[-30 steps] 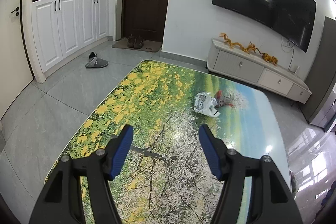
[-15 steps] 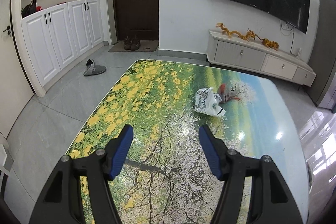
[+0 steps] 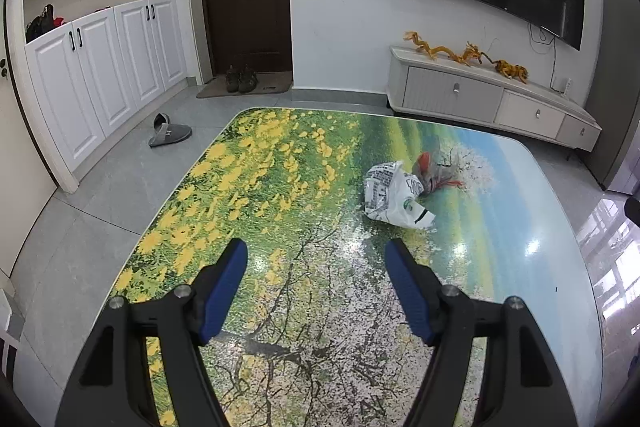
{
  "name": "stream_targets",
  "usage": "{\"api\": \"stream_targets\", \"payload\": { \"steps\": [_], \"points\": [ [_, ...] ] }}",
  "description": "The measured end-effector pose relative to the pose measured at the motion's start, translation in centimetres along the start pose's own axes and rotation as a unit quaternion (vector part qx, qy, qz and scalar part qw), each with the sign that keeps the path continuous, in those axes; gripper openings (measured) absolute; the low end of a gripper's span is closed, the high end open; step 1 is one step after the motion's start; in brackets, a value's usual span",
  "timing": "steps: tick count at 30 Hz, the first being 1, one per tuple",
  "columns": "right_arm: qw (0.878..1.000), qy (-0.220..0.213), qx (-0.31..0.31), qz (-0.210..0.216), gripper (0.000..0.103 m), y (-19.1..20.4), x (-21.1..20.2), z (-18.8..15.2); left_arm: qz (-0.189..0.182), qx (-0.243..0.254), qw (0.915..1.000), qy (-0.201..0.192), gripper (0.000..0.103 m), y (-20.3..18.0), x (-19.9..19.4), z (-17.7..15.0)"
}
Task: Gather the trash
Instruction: 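Grasp the white printed plastic bag with the left tool while the right tool grasps the red-clear wrapper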
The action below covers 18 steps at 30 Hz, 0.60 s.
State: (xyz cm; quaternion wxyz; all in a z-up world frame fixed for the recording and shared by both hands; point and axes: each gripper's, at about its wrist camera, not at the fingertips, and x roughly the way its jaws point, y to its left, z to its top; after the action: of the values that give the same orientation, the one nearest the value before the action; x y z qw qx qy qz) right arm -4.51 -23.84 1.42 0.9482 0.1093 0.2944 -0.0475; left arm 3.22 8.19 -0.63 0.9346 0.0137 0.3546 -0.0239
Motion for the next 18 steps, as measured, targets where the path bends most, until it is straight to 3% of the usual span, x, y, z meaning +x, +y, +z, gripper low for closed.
{"api": "stream_targets", "payload": {
  "steps": [4,7,9,18],
  "points": [
    [1.000,0.012,-0.003,0.009,0.079,0.5,1.5,-0.1,-0.018,-0.007,0.9998,0.009,0.070,0.2,1.2,0.1],
    [1.000,0.022,-0.003,0.019,0.079,0.9,2.7,-0.1,-0.061,-0.021,0.9979,0.014,0.071,0.5,2.1,0.3],
    [0.999,0.030,-0.005,0.027,0.079,1.2,3.6,-0.1,-0.082,-0.023,0.9962,0.016,0.079,0.4,2.8,0.7],
    [0.993,0.064,-0.014,0.097,0.079,3.7,8.8,0.8,-0.142,0.025,0.9889,0.035,0.079,-2.8,8.1,3.5]
  ]
}}
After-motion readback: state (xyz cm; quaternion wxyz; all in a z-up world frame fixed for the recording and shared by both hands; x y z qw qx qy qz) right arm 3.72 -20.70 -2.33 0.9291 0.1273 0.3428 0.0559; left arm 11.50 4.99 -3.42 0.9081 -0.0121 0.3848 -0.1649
